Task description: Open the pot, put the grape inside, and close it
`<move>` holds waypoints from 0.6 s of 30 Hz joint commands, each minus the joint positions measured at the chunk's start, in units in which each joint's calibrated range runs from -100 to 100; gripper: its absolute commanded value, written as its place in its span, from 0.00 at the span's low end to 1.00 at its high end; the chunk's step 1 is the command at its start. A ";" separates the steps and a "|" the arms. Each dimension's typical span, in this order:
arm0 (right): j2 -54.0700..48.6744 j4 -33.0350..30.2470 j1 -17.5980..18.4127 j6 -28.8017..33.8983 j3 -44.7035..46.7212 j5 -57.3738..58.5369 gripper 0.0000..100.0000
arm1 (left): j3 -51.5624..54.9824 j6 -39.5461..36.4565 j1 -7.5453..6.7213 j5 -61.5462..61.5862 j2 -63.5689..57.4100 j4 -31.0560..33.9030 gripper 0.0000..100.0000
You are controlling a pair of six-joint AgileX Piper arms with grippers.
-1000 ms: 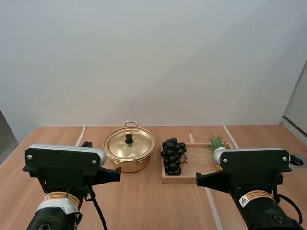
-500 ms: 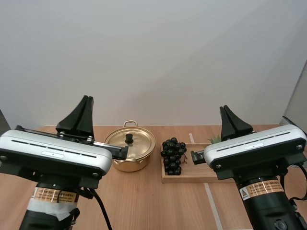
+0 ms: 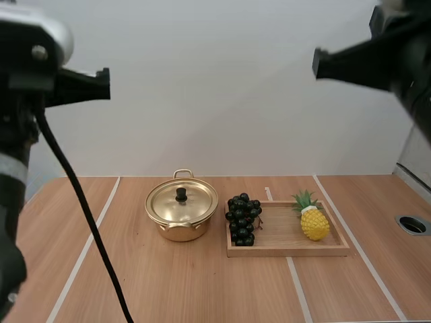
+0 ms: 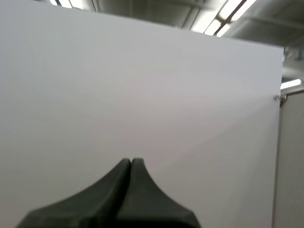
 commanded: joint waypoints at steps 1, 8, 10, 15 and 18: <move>7.89 1.05 -0.01 1.32 -14.61 18.86 0.00 | -9.31 1.80 -0.13 8.82 4.85 -1.79 0.01; 25.13 0.94 -0.01 1.96 -48.59 48.99 0.00 | -29.31 0.42 -0.13 20.83 16.77 -6.40 0.01; 27.91 0.94 -0.01 1.96 -55.33 54.20 0.00 | -33.01 -0.44 0.09 29.38 19.12 -6.40 0.01; 32.15 0.80 -0.01 1.96 -66.90 65.50 0.00 | -42.01 -28.19 2.60 56.43 26.14 15.06 0.01; 33.30 0.69 -0.01 1.96 -68.68 69.48 0.00 | -49.02 -45.12 3.60 71.64 31.93 30.00 0.01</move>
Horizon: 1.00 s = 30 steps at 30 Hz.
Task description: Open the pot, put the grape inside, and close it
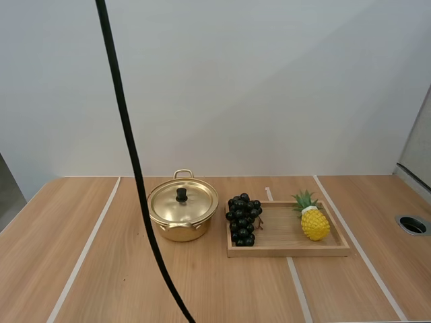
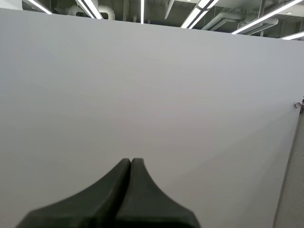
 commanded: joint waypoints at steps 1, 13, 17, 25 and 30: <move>0.83 -0.13 -0.01 0.13 -1.48 5.11 0.00 | -6.64 -16.93 0.71 16.40 5.74 14.84 0.01; 15.14 4.37 -0.01 -2.51 -5.29 16.92 0.00 | -53.33 -19.06 0.71 58.38 28.79 28.08 0.01; 18.39 4.96 -0.01 -3.32 -6.58 16.92 0.00 | -65.57 -19.20 0.71 58.38 34.85 30.69 0.01; 20.73 4.57 -0.01 -3.14 -6.46 16.92 0.00 | -62.25 -18.90 0.71 58.38 35.87 29.60 0.01; 20.84 4.93 -0.01 -0.93 -6.12 16.92 0.00 | -52.56 -17.88 0.71 58.38 35.74 29.60 0.01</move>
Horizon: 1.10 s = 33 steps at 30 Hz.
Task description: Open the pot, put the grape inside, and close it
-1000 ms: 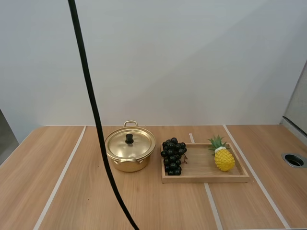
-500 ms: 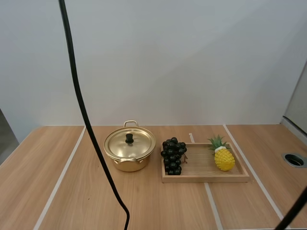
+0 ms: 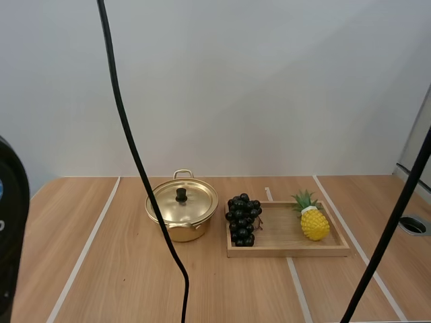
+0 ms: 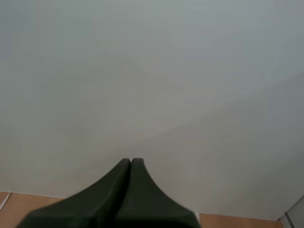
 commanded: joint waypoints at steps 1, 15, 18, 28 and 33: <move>-0.49 0.42 -0.01 0.99 0.46 0.00 0.00 | 5.52 0.18 0.11 0.18 0.27 0.00 0.01; -0.49 0.68 1.67 -2.51 23.73 0.00 0.00 | 26.82 3.63 0.11 0.18 1.18 -2.97 0.01; -0.49 0.03 2.98 -2.51 26.93 0.00 0.00 | 30.88 4.15 0.11 0.18 1.18 -4.45 0.01; -0.63 1.86 3.24 -2.51 29.32 0.00 0.00 | 41.57 4.92 0.11 0.18 1.18 -4.38 0.01; -0.63 1.97 3.24 -2.42 30.12 0.00 0.00 | 42.08 4.92 0.11 0.18 1.06 -4.38 0.01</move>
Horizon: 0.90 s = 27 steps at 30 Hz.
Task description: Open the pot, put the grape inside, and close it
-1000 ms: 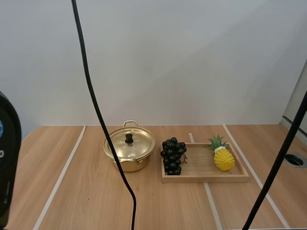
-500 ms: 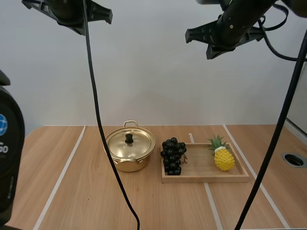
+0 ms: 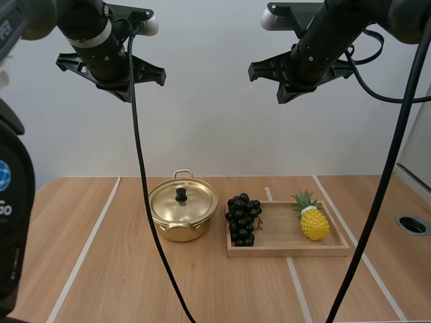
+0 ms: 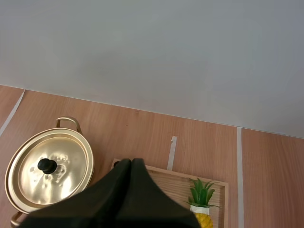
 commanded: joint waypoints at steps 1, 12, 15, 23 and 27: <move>-0.62 0.40 0.07 -0.36 0.90 0.00 0.00 | 0.12 0.13 0.11 0.00 -0.28 -1.03 0.01; -0.62 0.40 0.07 -0.36 7.20 0.00 0.19 | 0.12 0.13 0.11 0.00 -0.28 -1.03 0.01; -0.62 0.40 0.07 -0.36 7.20 0.00 0.20 | 0.12 0.13 0.11 0.00 -0.28 -1.03 0.01; -0.62 0.65 0.07 -0.67 7.20 0.00 0.54 | 0.12 -0.38 0.11 0.00 -0.29 0.18 0.67; -0.62 0.30 0.07 -1.74 7.20 0.00 1.00 | 0.12 -0.38 0.11 0.00 -0.29 0.59 1.00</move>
